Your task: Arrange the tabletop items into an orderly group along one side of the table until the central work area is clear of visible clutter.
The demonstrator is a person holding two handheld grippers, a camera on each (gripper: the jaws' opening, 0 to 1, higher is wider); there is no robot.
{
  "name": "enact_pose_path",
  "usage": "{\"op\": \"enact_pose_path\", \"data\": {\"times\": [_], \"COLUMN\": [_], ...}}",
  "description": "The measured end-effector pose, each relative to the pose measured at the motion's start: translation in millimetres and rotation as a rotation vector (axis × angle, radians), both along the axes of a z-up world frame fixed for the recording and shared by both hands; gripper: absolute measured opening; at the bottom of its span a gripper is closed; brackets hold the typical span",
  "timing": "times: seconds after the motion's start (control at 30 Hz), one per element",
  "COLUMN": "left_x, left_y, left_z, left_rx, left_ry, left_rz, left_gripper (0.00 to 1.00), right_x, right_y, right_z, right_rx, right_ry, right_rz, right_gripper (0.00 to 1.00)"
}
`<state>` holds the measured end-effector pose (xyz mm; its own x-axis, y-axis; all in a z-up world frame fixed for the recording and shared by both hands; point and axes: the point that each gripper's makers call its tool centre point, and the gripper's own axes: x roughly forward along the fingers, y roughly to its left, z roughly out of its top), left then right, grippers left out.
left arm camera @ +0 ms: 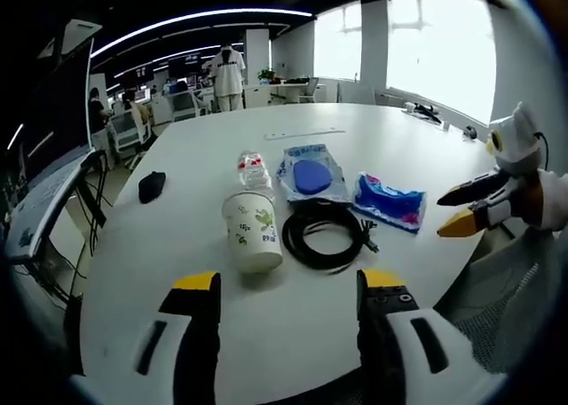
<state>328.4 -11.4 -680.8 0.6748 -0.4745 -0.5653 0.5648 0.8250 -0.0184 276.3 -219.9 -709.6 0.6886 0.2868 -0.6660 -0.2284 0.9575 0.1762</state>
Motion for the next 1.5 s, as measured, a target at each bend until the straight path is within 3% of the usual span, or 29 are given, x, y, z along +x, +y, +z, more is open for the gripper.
{"op": "enact_pose_path", "data": {"times": [0.27, 0.5, 0.7, 0.9, 1.33, 1.5], "left_x": [0.6, 3.7, 10.1, 25.9, 61.3, 69.5], "left_y": [1, 6, 6, 4, 0, -2], "left_z": [-0.1, -1.3, -4.5, 1.6, 1.9, -7.1], "left_rx": [-0.007, -0.052, -0.028, -0.062, -0.028, -0.062], "left_ry": [0.004, 0.037, 0.068, 0.090, 0.131, 0.191], "left_rz": [0.006, 0.039, 0.022, 0.011, 0.040, 0.094], "left_gripper": [0.63, 0.65, 0.66, 0.68, 0.63, 0.61], "right_x": [0, 0, -1, -2, -5, -6], "right_y": [-1, -2, -1, -1, -1, 0], "right_z": [-0.1, 0.5, 0.9, 0.0, -2.2, -2.3], "right_rx": [0.002, 0.005, 0.010, 0.012, 0.004, 0.005], "right_ry": [0.001, -0.001, -0.002, 0.000, 0.009, 0.011], "right_rz": [-0.007, -0.011, -0.010, -0.005, -0.002, 0.001], "right_gripper": [0.62, 0.62, 0.62, 0.62, 0.60, 0.60]}}
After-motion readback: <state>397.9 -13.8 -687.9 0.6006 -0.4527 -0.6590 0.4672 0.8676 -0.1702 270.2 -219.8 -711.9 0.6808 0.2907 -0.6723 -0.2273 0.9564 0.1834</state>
